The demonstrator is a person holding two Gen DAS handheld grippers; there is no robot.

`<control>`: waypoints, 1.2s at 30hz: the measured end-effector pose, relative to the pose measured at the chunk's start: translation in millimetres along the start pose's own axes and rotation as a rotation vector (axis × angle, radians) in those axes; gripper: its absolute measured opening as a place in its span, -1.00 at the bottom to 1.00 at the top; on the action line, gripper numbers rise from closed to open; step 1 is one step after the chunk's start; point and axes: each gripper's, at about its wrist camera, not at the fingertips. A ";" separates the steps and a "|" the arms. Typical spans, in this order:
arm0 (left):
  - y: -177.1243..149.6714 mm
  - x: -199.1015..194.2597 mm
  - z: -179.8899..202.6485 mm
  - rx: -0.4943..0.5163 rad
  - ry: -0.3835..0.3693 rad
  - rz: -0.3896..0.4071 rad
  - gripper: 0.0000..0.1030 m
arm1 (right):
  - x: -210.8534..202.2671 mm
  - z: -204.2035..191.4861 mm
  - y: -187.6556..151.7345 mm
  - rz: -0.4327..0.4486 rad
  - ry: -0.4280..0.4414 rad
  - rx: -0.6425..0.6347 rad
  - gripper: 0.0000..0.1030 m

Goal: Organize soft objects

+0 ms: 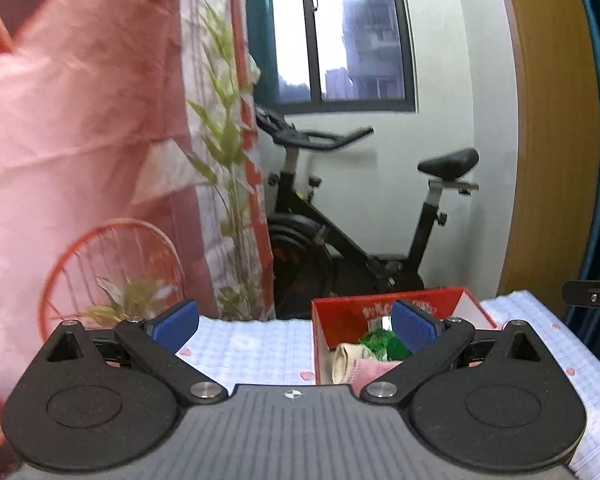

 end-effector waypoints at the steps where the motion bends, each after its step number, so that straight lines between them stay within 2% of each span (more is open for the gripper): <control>1: 3.6 -10.9 0.7 0.003 0.003 0.016 1.00 | -10.4 -0.7 2.8 0.015 -0.005 0.002 0.99; 9: 26.6 -89.7 3.1 -0.036 0.001 0.099 1.00 | -97.7 -7.0 18.7 0.134 -0.029 0.000 0.99; 15: 23.9 -131.8 11.9 -0.041 -0.004 0.146 1.00 | -152.2 -5.5 18.9 0.187 0.008 0.051 0.99; 22: 19.7 -133.8 14.5 -0.031 -0.006 0.141 1.00 | -180.0 -7.3 17.1 0.211 -0.030 -0.003 0.99; 36: 13.7 -121.3 7.8 -0.030 0.020 0.099 1.00 | -171.3 -3.7 13.4 0.192 -0.079 -0.001 0.99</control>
Point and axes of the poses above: each gripper's, at about its wrist camera, not at the fingertips, and x roughly the way its jaws point, z to its right, y to its top, and after that the axes turned 9 degrees about -x, right-handed
